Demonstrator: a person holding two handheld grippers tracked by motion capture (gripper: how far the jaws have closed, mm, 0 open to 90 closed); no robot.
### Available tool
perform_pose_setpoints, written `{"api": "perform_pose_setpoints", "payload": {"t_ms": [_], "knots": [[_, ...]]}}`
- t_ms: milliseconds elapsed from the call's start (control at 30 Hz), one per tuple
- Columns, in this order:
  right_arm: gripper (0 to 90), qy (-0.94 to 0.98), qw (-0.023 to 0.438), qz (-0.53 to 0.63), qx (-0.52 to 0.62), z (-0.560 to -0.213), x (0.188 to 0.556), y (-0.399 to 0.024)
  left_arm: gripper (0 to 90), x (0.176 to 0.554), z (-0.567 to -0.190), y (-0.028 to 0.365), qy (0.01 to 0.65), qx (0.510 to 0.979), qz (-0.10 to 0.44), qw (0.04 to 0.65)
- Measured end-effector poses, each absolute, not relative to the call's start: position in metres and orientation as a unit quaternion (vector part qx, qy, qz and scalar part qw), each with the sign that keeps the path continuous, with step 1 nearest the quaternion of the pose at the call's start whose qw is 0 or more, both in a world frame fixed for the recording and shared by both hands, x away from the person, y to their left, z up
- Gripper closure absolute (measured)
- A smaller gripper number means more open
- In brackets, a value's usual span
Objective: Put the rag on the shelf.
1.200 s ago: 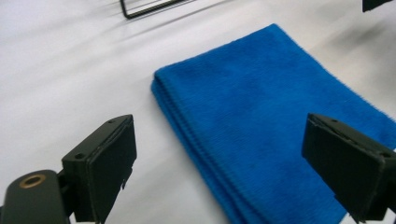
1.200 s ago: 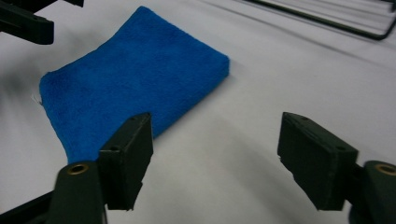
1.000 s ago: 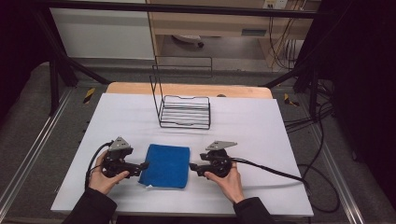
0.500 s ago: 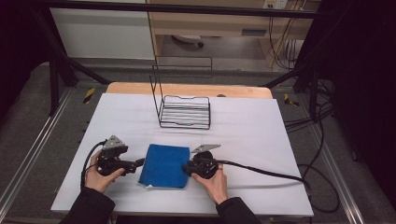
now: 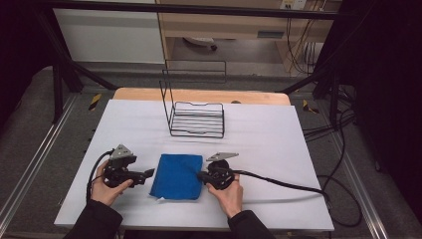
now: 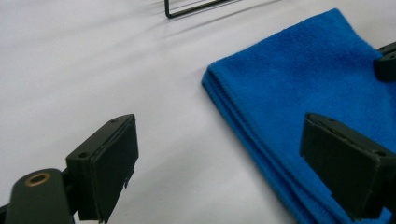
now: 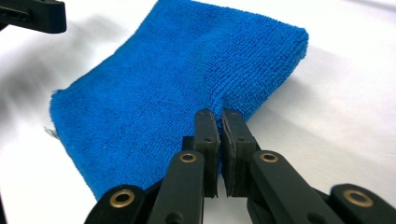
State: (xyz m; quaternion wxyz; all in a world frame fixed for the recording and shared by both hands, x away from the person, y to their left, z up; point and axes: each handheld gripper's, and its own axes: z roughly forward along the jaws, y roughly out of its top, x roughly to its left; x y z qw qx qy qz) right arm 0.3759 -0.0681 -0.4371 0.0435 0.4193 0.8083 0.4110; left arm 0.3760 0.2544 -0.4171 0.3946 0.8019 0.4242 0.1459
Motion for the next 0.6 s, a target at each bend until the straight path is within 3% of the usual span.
{"api": "perform_pose_setpoints", "payload": {"t_ms": [300, 467, 500, 600], "knots": [[85.5, 0.827, 0.044, 0.37, 0.421, -0.431, 0.382, -0.099, 14.0, 0.385, -0.408, 0.234, 0.42, 0.799, 0.141, 0.406], [73.8, 0.829, 0.055, 0.381, 0.407, -0.435, 0.386, -0.109, 20.9, 0.403, -0.402, 0.216, 0.429, 0.795, 0.144, 0.404], [62.8, 0.821, 0.071, 0.402, 0.399, -0.434, 0.386, -0.114, 22.7, 0.407, -0.402, 0.212, 0.431, 0.794, 0.144, 0.403], [52.6, 0.811, 0.083, 0.425, 0.393, -0.429, 0.388, -0.125, 31.2, 0.422, -0.408, 0.201, 0.436, 0.794, 0.143, 0.399]]}}
